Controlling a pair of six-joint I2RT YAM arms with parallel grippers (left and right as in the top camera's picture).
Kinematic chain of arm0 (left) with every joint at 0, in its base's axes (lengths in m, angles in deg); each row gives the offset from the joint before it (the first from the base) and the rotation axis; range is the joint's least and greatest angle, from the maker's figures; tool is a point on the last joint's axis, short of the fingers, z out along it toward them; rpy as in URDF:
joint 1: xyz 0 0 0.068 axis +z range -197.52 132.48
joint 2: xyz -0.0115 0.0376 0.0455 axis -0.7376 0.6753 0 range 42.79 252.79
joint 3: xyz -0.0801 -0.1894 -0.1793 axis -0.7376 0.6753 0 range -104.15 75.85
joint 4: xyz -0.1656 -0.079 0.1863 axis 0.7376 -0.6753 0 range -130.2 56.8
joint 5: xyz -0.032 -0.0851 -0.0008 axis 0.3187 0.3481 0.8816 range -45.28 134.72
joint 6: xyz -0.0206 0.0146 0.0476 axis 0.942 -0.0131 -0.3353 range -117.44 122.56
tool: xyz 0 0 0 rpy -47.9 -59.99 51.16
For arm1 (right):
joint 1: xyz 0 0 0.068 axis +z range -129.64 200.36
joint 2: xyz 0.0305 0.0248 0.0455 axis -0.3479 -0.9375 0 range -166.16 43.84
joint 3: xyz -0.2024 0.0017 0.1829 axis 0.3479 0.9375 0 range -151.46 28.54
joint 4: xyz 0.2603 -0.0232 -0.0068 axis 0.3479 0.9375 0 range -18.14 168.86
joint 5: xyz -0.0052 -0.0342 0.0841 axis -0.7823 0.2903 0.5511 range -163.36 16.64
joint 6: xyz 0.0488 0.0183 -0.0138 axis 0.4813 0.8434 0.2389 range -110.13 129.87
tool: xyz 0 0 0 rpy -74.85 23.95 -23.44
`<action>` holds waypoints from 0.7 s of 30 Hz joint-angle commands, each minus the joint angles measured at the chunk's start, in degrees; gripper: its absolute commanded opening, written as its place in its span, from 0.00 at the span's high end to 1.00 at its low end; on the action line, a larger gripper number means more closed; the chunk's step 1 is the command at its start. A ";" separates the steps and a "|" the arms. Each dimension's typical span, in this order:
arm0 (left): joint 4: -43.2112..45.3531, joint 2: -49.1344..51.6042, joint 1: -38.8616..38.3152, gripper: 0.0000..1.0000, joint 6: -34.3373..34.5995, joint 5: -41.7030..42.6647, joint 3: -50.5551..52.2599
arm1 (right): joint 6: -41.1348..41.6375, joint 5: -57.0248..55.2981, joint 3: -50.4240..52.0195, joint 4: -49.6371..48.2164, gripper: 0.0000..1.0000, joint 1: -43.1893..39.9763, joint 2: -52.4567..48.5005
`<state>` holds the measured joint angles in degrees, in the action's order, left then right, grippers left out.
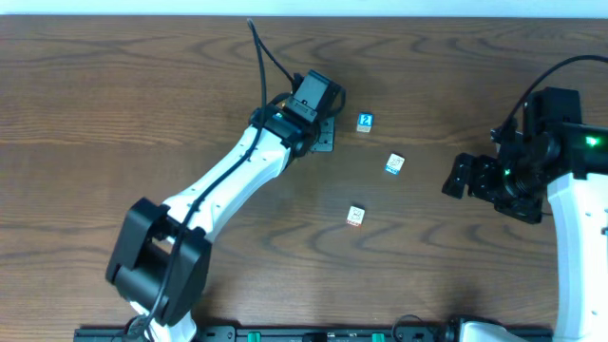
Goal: Spell out Ai2
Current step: 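Carry the I block and lower it right of the A block, then open left gripper to release the I block beside A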
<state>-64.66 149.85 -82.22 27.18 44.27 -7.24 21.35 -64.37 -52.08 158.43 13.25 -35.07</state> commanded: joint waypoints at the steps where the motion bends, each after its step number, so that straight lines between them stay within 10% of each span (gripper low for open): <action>1: 0.00 3.52 0.17 0.81 0.17 -1.49 -1.09 | -0.83 -0.22 -0.15 0.09 0.01 0.55 0.09; 21: 0.55 10.38 0.17 0.84 -2.40 -1.44 -1.07 | -0.15 -0.20 -0.15 0.07 0.01 0.55 0.09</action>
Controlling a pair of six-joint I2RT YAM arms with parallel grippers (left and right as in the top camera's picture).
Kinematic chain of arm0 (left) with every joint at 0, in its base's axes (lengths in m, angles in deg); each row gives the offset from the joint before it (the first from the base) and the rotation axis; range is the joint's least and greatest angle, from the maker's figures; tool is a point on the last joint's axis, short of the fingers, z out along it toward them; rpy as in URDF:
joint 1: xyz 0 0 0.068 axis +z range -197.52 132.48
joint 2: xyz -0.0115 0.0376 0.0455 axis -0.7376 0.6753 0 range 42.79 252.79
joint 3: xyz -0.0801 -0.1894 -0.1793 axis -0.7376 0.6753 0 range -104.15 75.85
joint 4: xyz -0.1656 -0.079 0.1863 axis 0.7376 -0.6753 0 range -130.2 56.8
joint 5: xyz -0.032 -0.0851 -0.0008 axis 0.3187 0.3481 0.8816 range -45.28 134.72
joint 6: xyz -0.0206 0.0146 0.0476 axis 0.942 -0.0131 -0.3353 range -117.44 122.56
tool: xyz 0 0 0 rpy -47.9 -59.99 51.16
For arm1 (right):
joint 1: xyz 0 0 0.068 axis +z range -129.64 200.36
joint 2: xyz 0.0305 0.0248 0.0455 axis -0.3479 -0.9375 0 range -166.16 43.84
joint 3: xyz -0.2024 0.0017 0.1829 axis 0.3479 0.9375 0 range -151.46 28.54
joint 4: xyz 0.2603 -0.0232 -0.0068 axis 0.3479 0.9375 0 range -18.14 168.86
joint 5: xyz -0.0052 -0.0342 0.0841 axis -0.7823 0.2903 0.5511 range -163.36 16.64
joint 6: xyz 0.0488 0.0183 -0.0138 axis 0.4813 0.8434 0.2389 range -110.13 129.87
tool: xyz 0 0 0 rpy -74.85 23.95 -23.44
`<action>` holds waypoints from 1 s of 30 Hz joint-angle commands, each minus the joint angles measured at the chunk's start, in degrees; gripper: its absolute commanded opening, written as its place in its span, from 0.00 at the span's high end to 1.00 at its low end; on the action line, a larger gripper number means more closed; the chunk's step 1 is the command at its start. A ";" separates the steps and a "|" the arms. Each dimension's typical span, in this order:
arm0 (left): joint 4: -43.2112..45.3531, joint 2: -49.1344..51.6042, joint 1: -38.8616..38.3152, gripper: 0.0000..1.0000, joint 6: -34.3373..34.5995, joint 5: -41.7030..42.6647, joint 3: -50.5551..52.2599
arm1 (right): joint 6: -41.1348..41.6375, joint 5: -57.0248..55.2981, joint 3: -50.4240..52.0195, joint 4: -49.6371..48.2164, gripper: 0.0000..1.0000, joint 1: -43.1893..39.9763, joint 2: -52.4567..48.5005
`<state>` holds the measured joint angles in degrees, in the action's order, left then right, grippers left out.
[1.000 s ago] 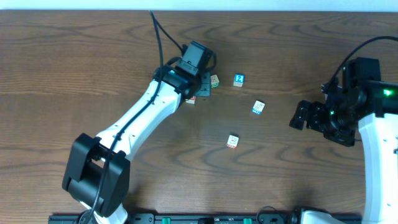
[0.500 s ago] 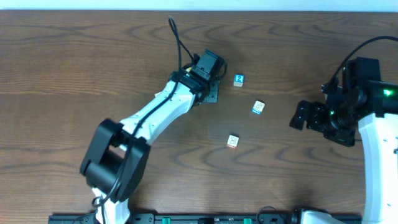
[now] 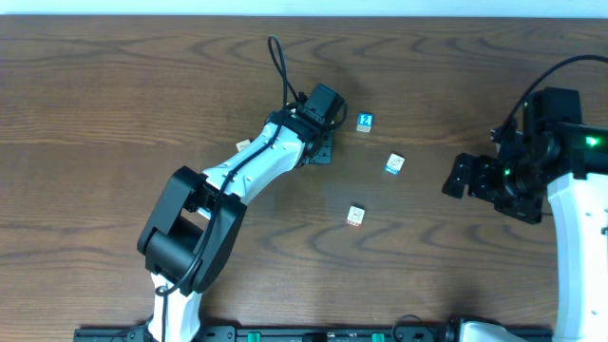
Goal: Spell out Ai2
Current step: 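Open left gripper to release the I block beside A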
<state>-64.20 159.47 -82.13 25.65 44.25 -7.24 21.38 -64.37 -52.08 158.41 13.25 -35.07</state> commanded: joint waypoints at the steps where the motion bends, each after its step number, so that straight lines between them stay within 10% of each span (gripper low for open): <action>1: 0.07 0.76 0.09 0.83 -0.87 -1.42 -1.07 | -0.17 -0.20 -0.15 0.09 0.01 0.55 0.09; 30: -0.83 0.96 0.02 0.79 -0.37 -1.03 -0.98 | -0.20 -0.20 -0.15 0.07 0.01 0.55 0.09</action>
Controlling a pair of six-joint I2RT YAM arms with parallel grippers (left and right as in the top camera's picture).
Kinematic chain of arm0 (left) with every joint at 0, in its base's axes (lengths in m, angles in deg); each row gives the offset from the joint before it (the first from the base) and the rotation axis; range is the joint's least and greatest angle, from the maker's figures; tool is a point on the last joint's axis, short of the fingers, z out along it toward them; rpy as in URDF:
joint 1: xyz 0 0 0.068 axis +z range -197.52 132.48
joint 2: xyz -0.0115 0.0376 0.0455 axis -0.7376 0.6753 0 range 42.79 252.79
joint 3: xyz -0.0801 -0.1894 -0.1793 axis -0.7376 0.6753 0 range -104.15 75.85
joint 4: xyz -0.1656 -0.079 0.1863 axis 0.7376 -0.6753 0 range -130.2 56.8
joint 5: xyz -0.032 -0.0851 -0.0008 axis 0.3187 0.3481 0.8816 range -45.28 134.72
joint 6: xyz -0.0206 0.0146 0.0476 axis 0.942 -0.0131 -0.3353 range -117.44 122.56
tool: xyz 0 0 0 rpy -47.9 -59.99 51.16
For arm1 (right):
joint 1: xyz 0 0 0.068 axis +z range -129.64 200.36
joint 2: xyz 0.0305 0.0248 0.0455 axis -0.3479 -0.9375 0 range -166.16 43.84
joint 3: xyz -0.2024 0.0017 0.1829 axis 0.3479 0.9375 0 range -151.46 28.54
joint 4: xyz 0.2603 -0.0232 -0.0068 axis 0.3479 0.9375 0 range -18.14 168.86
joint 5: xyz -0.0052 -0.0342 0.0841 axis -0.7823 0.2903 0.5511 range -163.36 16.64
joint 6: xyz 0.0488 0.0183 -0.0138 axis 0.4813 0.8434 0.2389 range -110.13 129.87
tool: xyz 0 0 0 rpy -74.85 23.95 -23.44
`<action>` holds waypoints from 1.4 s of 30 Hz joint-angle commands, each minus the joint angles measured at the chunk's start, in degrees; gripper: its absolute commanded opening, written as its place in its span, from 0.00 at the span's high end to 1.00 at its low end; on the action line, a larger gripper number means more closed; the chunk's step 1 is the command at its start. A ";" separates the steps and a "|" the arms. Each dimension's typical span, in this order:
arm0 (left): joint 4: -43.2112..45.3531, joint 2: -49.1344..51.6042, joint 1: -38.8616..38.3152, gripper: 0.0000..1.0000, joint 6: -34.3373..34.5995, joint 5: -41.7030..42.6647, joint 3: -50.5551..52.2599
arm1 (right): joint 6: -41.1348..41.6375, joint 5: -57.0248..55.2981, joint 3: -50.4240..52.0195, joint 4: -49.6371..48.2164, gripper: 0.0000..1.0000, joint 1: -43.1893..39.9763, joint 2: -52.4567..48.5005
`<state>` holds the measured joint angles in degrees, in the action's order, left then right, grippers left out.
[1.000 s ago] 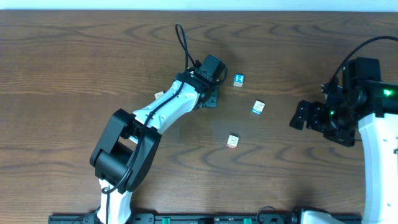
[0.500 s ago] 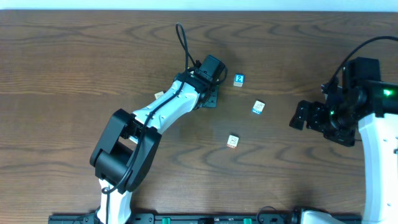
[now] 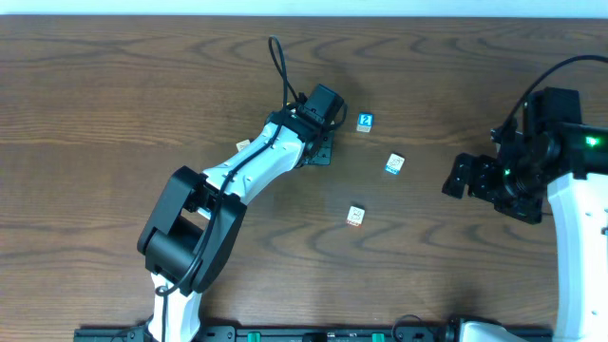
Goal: Spell out Ai2
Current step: 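Open left gripper to release the I block beside A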
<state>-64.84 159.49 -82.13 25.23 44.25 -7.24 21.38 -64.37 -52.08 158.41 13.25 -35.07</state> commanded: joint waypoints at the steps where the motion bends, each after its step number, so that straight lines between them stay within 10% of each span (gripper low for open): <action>1: -0.11 0.94 0.02 0.79 0.04 -1.03 -0.98 | -0.20 -0.20 -0.15 0.07 0.01 0.55 0.09; 35: 1.07 3.52 -0.42 0.79 0.50 -1.05 -0.26 | -0.20 -0.22 -0.15 0.22 0.01 0.55 0.09; 42: 1.95 3.54 -0.42 0.50 0.48 -1.29 -0.26 | -0.22 -0.22 -0.15 0.20 0.01 0.55 0.09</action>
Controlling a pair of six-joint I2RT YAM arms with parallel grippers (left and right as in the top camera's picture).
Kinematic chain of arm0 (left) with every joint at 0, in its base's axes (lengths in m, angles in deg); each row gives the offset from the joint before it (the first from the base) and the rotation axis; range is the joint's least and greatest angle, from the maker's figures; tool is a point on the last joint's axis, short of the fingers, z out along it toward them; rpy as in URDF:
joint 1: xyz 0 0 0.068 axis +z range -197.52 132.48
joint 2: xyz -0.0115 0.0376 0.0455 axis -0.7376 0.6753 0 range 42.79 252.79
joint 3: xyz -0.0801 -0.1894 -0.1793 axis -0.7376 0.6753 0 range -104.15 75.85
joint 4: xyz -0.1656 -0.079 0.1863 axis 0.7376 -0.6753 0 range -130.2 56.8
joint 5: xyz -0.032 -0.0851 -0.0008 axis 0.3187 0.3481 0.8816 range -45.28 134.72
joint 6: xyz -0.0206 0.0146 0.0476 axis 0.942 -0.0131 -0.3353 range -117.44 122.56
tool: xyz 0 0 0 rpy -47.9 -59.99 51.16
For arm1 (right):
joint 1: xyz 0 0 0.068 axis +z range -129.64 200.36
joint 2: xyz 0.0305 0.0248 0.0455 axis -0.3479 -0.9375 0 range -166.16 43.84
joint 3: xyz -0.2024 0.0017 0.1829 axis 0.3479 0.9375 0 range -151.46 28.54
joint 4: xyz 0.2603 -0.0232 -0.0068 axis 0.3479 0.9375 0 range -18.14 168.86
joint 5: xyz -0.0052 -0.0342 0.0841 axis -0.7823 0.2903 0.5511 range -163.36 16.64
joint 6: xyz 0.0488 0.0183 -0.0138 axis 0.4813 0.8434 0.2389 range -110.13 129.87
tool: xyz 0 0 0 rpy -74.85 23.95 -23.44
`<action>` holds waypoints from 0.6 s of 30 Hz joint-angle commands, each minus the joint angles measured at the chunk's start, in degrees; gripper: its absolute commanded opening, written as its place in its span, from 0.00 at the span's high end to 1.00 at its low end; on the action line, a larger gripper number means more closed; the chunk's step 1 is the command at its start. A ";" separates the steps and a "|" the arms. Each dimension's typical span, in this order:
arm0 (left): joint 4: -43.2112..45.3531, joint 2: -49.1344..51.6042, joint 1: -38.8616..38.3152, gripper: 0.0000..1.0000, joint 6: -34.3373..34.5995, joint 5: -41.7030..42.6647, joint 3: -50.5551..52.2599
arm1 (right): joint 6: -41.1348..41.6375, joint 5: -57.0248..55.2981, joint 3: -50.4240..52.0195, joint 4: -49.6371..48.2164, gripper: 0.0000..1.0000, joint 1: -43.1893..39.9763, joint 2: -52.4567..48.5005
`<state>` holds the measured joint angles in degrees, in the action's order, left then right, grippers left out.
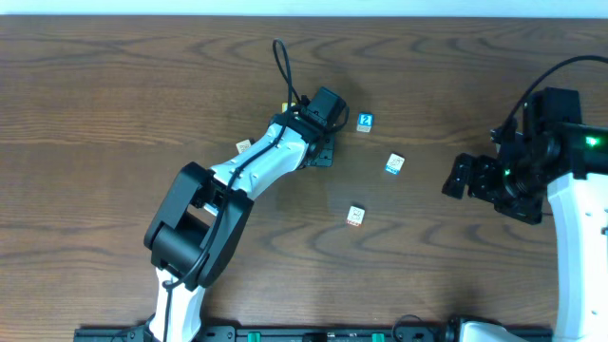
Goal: Spell out Ai2
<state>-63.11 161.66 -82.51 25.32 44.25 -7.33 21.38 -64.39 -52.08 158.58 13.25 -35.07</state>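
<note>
Three letter blocks lie on the table in the overhead view. A blue block marked 2 (366,122) is at the back, a blue-and-white block (395,163) lies right of it and nearer, and a red-and-white block (356,217) is nearest. My left gripper (324,149) points down at the table just left of the 2 block; its fingers are hidden under the wrist. Far to the right of the blocks, my right gripper (456,178) faces left with nothing seen in it.
A small beige tile (242,146) lies beside the left arm's forearm. A bit of yellow (285,106) shows behind the left wrist. The wooden table (114,114) stretches out to the left and in front.
The left arm's elbow and shoulder have shifted slightly to the right, and a bit of yellow now shows behind the wrist. The gripper, blocks and right arm stand as before.
At first the left arm stretched low from the bottom left, its gripper left of the 2 block. Then its elbow was up and nearer, uncovering a beige tile. It stayed so, and now sits slightly further right. The blocks and right arm never moved.
</note>
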 commanded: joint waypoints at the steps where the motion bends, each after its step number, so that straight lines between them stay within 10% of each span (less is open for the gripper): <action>1: 0.24 1.38 -0.04 0.43 0.39 -1.49 -0.17 | -0.22 -0.20 -0.15 0.02 0.01 0.55 0.09; 18: -8.74 1.33 0.09 0.43 -2.84 -1.60 -10.75 | -0.22 -0.22 -0.15 -0.13 0.01 0.55 0.09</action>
<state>-69.93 162.27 -82.51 24.58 44.01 -13.80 21.38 -64.37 -52.08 158.54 13.25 -35.07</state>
